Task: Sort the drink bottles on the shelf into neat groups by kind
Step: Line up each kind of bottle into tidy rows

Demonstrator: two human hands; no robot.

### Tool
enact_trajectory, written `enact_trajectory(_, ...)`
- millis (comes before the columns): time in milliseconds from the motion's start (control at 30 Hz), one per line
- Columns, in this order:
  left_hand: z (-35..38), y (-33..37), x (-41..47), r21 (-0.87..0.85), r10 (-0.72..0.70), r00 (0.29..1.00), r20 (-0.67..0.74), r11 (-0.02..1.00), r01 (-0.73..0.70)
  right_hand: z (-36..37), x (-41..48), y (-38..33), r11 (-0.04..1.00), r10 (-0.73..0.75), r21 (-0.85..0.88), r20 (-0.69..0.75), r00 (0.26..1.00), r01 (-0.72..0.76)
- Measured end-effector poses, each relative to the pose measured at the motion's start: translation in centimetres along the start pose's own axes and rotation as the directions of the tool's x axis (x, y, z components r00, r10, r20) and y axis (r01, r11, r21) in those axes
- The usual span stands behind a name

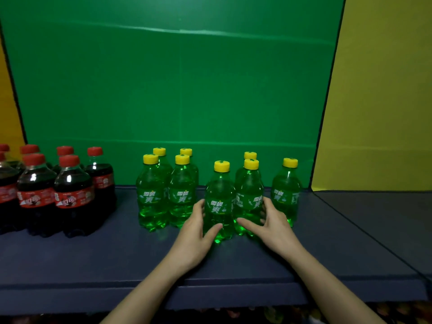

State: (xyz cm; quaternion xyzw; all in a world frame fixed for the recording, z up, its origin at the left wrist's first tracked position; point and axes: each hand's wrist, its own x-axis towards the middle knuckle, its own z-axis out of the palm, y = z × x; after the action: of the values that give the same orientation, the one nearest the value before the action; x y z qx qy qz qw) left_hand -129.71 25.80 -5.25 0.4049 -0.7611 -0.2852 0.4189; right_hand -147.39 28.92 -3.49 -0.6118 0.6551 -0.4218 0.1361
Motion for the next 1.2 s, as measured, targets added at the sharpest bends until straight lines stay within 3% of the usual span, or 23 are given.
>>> enact_trajectory(233, 1.9, 0.8, 2.7, 0.105, -0.057, 0.996, -0.076, 0.992, 0.064, 0.5, 2.1, 1.6, 0.996, -0.075, -0.056, -0.053, 0.996, 0.072)
enact_trajectory(333, 2.5, 0.9, 3.9, 0.092, -0.082, 0.991, -0.105, 0.992, 0.092, 1.1, 2.7, 1.5, 0.998, -0.06, 0.008, -0.011, 0.998, 0.06)
enact_trajectory(633, 2.8, 0.5, 6.2, 0.117, -0.145, 0.979, -0.146, 0.98, 0.162, 1.9, 3.8, 0.9, 0.994, -0.024, -0.108, -0.061, 0.998, 0.018)
enact_trajectory(800, 3.0, 0.4, 6.5, 0.133, -0.152, 0.976, -0.156, 0.976, 0.173, 2.6, 4.9, 0.4, 0.994, 0.053, -0.089, -0.115, 0.992, -0.064)
enact_trajectory(933, 3.2, 0.3, 6.3, 0.144, -0.136, 0.979, -0.149, 0.977, 0.157, 2.5, 5.2, 0.4, 0.995, 0.061, -0.077, -0.07, 0.996, -0.067)
enact_trajectory(1100, 3.3, 1.5, 4.6, 0.231, 0.005, 0.978, -0.21, 0.972, 0.045, -0.1, 2.4, 1.2, 0.991, -0.118, -0.069, -0.009, 0.993, 0.117)
enact_trajectory(1200, 3.6, 3.1, 2.8, 0.32, 0.25, 0.927, -0.278, 0.935, -0.155, -2.8, -0.2, 1.9, 0.939, -0.341, -0.132, -0.25, 0.906, 0.317)
